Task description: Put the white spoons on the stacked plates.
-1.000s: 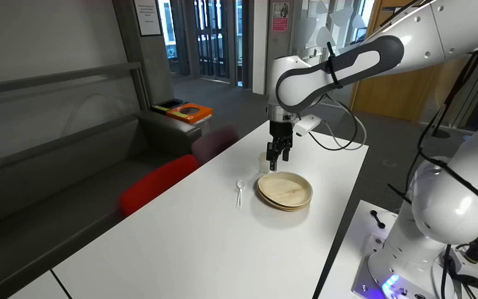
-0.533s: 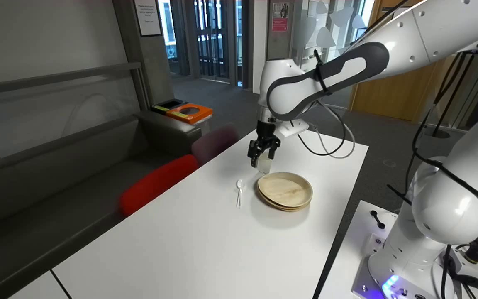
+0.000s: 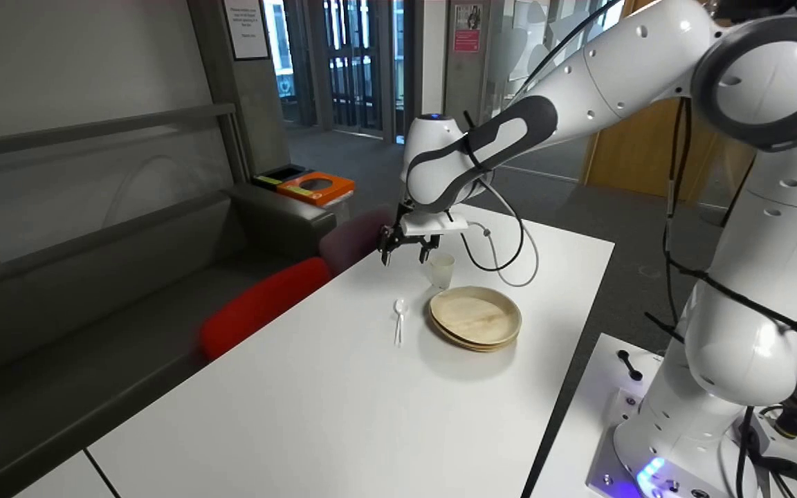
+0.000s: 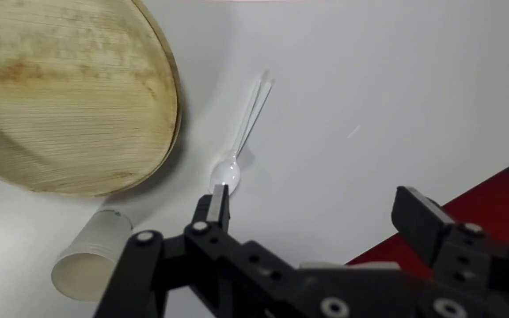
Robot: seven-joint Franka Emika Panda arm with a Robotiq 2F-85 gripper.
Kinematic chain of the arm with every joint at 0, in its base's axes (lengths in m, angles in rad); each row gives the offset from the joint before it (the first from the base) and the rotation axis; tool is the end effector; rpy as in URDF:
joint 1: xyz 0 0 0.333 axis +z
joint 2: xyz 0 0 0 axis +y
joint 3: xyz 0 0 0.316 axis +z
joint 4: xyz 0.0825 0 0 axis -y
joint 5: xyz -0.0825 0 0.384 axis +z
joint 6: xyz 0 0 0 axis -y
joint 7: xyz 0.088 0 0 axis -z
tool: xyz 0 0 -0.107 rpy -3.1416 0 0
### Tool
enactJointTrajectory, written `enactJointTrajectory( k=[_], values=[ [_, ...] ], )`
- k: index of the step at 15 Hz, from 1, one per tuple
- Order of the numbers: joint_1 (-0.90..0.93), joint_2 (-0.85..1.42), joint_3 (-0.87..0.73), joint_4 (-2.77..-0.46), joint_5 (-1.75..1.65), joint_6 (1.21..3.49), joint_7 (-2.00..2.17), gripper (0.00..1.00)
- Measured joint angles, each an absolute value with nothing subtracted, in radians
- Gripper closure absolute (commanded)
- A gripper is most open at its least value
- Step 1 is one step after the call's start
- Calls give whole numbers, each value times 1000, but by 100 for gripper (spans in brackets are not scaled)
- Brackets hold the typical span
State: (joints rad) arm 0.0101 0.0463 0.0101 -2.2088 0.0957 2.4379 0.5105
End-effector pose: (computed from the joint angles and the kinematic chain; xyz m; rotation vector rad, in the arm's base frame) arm 0.5526 0.0113 0.3768 -2.9013 0.8306 -0.2394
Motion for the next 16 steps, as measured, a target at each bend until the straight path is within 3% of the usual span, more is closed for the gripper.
enactJointTrajectory(
  k=[16],
  values=[
    [37,174,-12,-2147,42,2541,777,0]
  ],
)
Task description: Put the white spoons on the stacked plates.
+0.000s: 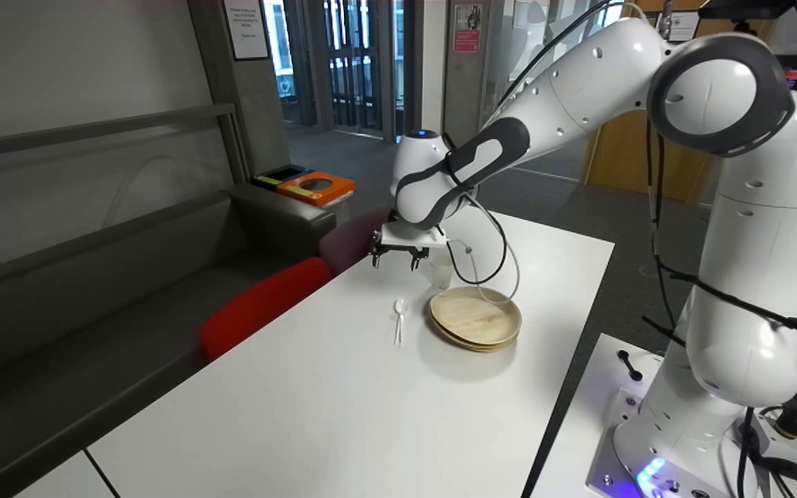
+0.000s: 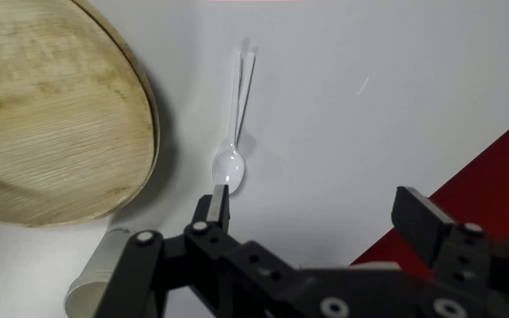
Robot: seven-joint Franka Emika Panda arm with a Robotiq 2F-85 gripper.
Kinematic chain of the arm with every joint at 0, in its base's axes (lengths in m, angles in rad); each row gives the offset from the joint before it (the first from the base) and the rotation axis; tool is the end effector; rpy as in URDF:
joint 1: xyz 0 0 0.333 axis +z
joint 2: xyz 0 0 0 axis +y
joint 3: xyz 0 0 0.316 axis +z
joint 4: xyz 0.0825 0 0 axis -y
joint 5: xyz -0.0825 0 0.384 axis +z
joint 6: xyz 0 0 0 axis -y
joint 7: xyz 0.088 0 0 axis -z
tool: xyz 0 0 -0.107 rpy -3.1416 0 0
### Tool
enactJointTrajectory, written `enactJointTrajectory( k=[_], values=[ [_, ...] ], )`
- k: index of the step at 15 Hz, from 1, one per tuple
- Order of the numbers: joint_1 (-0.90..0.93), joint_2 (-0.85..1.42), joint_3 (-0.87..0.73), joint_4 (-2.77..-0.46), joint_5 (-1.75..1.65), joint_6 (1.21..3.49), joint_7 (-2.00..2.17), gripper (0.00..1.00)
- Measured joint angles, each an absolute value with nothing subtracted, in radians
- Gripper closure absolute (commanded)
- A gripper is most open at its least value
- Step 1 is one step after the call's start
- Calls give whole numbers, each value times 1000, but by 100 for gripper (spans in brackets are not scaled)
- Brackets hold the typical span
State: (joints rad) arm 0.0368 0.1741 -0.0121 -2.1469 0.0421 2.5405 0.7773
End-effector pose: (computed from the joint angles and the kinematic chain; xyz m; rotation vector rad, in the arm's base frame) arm 0.5822 0.0140 0.3432 -2.7895 1.1536 -0.2912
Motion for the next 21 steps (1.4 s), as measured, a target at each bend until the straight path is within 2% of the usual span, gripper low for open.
enactJointTrajectory(
  k=[4,21],
  values=[
    [70,279,-20,-2134,26,2608,876,0],
    [133,563,-142,-1962,20,2611,979,0]
  ],
)
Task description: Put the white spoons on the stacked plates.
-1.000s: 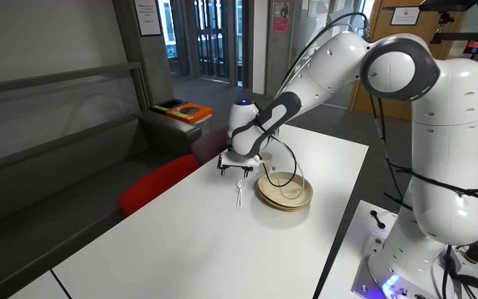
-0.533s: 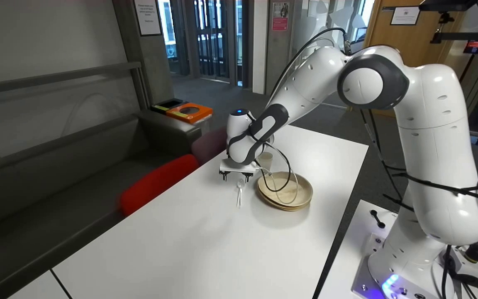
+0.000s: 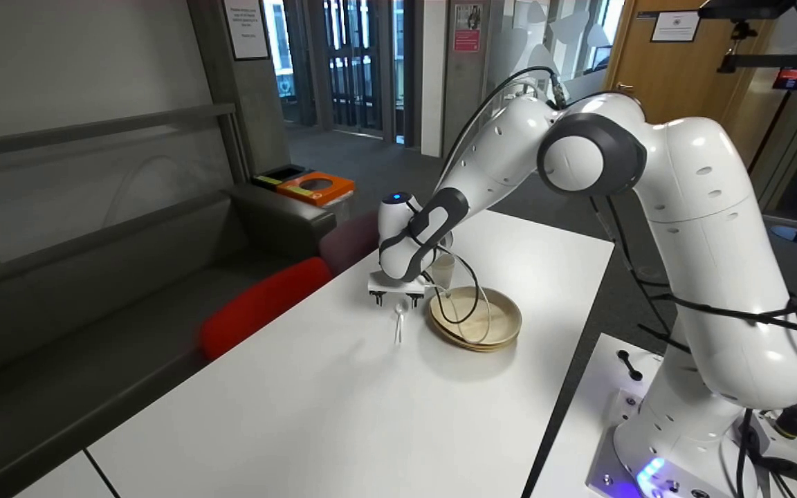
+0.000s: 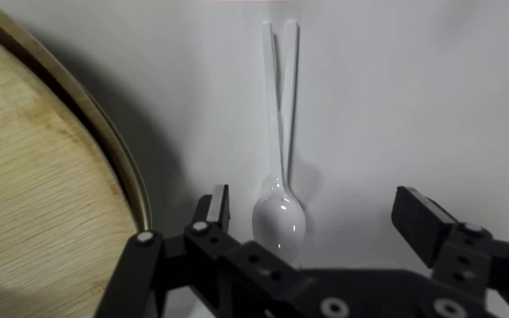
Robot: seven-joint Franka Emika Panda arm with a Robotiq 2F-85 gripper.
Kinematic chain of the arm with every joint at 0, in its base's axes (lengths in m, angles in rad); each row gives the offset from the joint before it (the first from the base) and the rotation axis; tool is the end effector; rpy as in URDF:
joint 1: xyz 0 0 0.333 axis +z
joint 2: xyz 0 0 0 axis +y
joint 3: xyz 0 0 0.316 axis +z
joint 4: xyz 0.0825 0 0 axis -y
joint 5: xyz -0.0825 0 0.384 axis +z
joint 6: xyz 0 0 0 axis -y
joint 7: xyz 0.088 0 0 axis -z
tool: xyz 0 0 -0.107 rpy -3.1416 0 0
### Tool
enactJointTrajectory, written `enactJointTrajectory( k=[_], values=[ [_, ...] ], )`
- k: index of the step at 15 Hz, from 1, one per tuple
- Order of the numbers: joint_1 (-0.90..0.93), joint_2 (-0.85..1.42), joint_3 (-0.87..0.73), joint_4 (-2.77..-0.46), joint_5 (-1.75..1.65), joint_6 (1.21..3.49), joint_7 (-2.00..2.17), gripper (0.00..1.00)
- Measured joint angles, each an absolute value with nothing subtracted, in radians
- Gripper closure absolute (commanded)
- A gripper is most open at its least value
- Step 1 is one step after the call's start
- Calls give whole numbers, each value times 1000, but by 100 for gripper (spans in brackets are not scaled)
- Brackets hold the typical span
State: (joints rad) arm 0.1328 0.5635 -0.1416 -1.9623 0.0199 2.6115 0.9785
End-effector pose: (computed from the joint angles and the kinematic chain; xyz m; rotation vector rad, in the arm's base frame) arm 0.6252 -0.0029 0.1944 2.7565 -1.4684 0.1729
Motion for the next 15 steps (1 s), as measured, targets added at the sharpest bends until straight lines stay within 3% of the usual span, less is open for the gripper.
enactJointTrajectory(
  k=[13,14,15],
  values=[
    [154,642,-143,-1929,20,2611,979,0],
    [155,648,-144,-1925,20,2611,979,2],
    [156,652,-145,-1922,20,2611,979,13]
  ],
)
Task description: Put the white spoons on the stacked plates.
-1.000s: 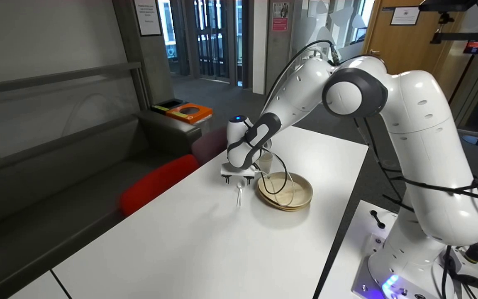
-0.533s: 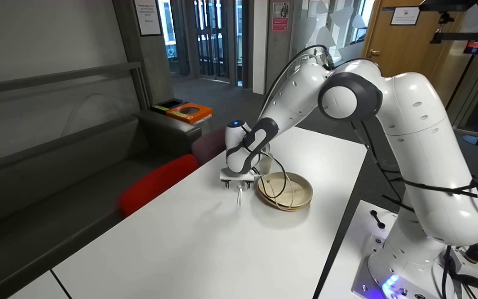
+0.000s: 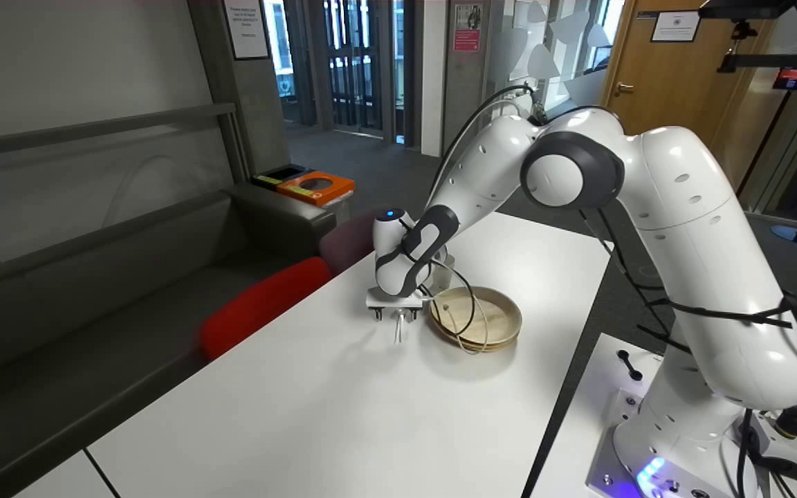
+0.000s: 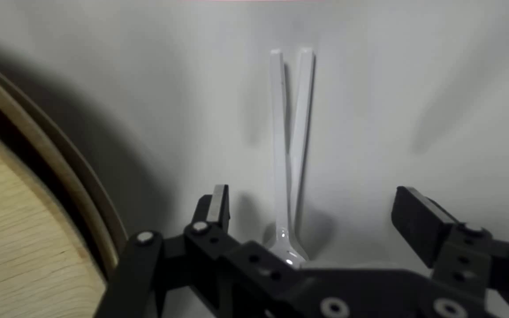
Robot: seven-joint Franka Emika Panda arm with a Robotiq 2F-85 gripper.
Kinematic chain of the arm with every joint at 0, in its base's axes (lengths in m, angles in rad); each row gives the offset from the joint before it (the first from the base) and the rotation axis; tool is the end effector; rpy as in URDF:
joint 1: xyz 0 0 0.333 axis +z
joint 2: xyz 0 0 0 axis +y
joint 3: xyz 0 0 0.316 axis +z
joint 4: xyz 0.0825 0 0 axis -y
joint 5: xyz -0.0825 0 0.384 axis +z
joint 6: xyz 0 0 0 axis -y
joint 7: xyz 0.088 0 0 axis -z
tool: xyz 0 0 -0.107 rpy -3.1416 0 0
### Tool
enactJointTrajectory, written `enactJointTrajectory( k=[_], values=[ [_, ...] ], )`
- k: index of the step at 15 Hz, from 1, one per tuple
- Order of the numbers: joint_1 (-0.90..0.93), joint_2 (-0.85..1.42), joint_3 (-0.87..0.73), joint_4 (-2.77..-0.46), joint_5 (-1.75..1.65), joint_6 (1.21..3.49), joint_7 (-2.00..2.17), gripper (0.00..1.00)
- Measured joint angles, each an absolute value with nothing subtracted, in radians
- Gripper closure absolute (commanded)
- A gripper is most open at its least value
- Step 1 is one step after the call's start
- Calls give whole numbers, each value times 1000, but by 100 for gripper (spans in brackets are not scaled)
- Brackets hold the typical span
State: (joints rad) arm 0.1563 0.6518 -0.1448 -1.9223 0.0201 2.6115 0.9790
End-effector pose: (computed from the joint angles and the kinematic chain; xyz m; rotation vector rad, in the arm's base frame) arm 0.6262 0.0095 0.1550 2.7484 -1.4193 0.1166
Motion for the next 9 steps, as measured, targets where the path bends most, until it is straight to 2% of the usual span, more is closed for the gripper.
enactJointTrajectory(
  k=[1,2,3,7,9],
  values=[
    [157,656,-145,-1919,20,2611,979,18],
    [157,661,-145,-1914,20,2611,979,31],
    [157,667,-146,-1909,20,2611,979,39],
    [157,677,-146,-1900,20,2611,979,49],
    [157,677,-147,-1898,21,2610,979,48]
  ],
)
